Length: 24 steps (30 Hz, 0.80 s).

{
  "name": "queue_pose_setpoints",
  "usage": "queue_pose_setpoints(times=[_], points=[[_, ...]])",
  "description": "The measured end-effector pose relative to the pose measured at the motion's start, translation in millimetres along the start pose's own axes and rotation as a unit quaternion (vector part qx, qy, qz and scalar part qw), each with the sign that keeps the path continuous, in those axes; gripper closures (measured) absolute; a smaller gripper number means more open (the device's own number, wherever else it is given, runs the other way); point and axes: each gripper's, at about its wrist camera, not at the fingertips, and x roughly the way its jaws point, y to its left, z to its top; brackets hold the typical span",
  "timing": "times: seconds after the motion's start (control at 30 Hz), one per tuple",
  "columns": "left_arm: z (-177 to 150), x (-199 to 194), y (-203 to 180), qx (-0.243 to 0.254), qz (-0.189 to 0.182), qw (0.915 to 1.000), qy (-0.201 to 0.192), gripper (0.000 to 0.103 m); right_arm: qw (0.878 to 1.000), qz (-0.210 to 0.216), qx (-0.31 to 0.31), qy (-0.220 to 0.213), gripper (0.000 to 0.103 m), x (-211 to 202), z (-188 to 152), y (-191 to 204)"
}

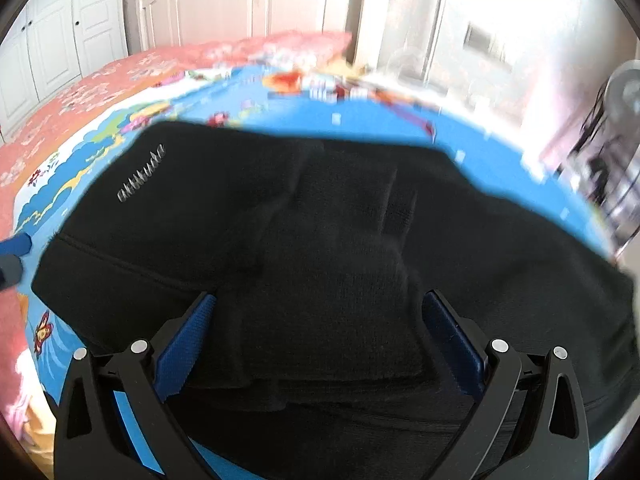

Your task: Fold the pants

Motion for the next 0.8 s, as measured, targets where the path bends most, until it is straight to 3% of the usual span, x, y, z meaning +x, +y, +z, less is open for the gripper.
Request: queue_pose_setpoints(times=[0.07, 0.13, 0.27, 0.33, 0.4, 0.47, 0.5, 0.53, 0.73, 0.77, 0.8], points=[[-3, 10, 4, -0.026, -0.003, 0.9997, 0.0, 0.04, 0.999, 0.009, -0.022, -0.046, 0.005, -19, 10, 12], [-9, 23, 15, -0.077, -0.027, 0.9966, 0.005, 0.04, 0.998, 0.013, -0.037, -0.058, 0.005, -24, 20, 23], [-18, 34, 18, -0.099, -0.039, 0.9943, 0.012, 0.042, 0.999, 0.022, -0.028, -0.036, 0.005, -1, 32, 29], [-20, 31, 18, -0.094, -0.033, 0.995, 0.007, 0.057, 1.0, 0.018, -0.022, -0.006, 0.005, 19, 30, 28], [-19, 30, 15, -0.072, -0.023, 0.9971, 0.009, 0.059, 0.999, 0.024, -0.012, 0.03, 0.004, 37, 22, 24], [-14, 26, 12, -0.059, -0.02, 0.998, 0.004, 0.057, 0.999, 0.019, -0.025, 0.019, 0.004, 36, 19, 27], [-11, 22, 12, -0.058, -0.017, 0.9982, -0.003, 0.048, 0.999, 0.018, -0.024, 0.022, 0.004, 36, 20, 27], [-6, 17, 11, -0.052, -0.002, 0.9985, -0.017, 0.041, 0.999, 0.02, -0.021, 0.024, 0.004, 37, 20, 26], [60, 14, 7, -0.021, -0.008, 0.9979, -0.061, 0.042, 0.999, 0.017, -0.023, 0.021, 0.004, 37, 15, 28], [75, 23, 6, -0.014, -0.009, 0.998, -0.061, 0.042, 0.999, 0.017, -0.024, 0.021, 0.004, 37, 15, 29], [87, 31, 6, -0.01, -0.01, 0.9983, -0.056, 0.052, 0.999, 0.017, -0.025, 0.021, 0.004, 38, 15, 30]])
